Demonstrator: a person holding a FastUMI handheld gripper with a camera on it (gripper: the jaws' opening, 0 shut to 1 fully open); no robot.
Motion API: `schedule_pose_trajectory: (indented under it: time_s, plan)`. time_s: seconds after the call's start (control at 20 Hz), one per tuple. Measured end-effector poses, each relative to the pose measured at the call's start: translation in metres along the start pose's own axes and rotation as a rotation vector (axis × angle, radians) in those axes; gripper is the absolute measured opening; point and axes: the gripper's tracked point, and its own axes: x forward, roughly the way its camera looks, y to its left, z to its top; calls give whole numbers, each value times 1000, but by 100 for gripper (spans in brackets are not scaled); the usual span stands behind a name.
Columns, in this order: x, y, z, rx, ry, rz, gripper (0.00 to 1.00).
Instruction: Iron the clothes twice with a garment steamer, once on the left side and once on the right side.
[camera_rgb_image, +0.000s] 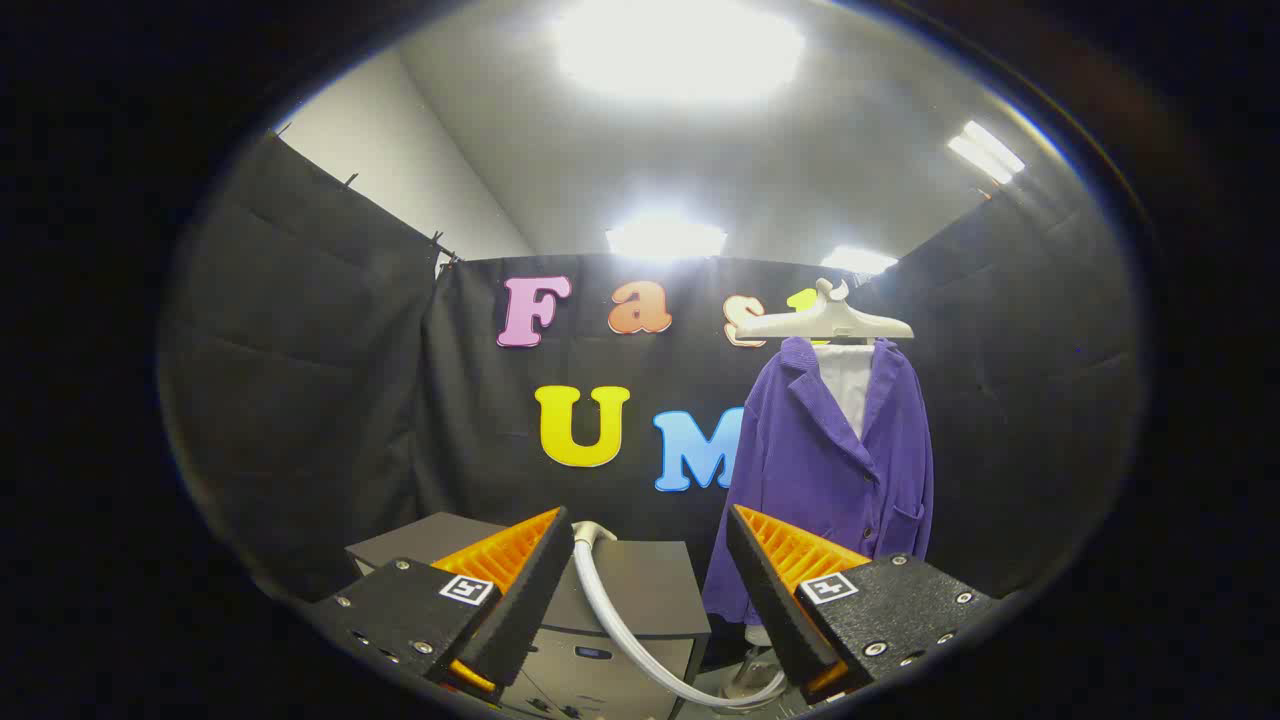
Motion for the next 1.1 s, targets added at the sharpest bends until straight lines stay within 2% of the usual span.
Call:
schedule_pose_trajectory:
  time_s: [0.4,0.8,1.1]
  plan:
    - [14,-17,-35,-16,75,-32,95]
    - [11,-44,-30,-12,111,50,95]
    - [1,-61,-33,-75,113,121,95]
